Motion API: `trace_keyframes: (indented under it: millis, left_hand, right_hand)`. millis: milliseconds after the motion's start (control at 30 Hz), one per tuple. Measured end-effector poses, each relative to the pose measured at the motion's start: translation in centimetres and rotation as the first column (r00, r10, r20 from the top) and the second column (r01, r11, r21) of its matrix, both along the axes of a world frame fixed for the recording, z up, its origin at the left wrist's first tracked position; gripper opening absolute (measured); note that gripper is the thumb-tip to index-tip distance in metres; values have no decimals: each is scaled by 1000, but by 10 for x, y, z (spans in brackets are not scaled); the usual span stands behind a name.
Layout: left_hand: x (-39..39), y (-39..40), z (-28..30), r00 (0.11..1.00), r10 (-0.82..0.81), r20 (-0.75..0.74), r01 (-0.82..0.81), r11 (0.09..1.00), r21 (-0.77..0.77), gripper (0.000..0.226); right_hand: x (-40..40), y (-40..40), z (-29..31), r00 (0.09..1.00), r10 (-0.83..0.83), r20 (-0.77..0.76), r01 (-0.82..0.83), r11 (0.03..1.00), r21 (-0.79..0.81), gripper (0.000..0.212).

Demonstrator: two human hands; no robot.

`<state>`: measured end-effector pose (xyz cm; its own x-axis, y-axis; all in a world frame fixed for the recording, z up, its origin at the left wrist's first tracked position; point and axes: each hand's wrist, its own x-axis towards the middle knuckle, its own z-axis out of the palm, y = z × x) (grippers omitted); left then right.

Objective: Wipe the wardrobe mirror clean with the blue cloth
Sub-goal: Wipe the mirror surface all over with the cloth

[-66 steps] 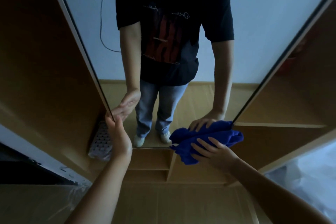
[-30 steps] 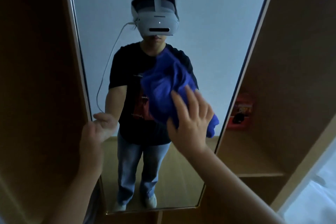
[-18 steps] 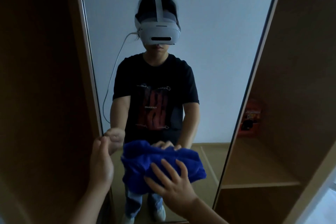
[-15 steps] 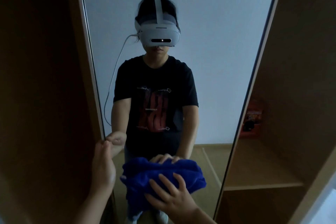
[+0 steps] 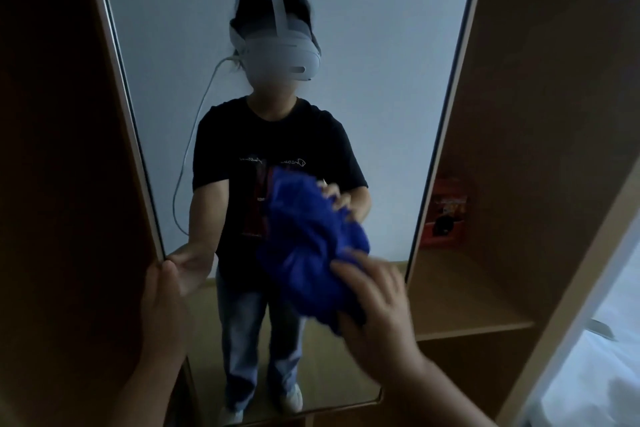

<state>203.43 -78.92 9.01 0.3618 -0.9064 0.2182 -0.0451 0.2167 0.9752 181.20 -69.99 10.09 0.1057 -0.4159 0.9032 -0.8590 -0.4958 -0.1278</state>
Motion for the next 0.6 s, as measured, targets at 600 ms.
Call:
trace_keyframes:
  millis: [600]
  left_hand:
    - [3,-15,-11,992,111,54,-111,994,-14,41]
  right_hand:
    - [-181,-87,-74,643,-596,482,211,742,636,58]
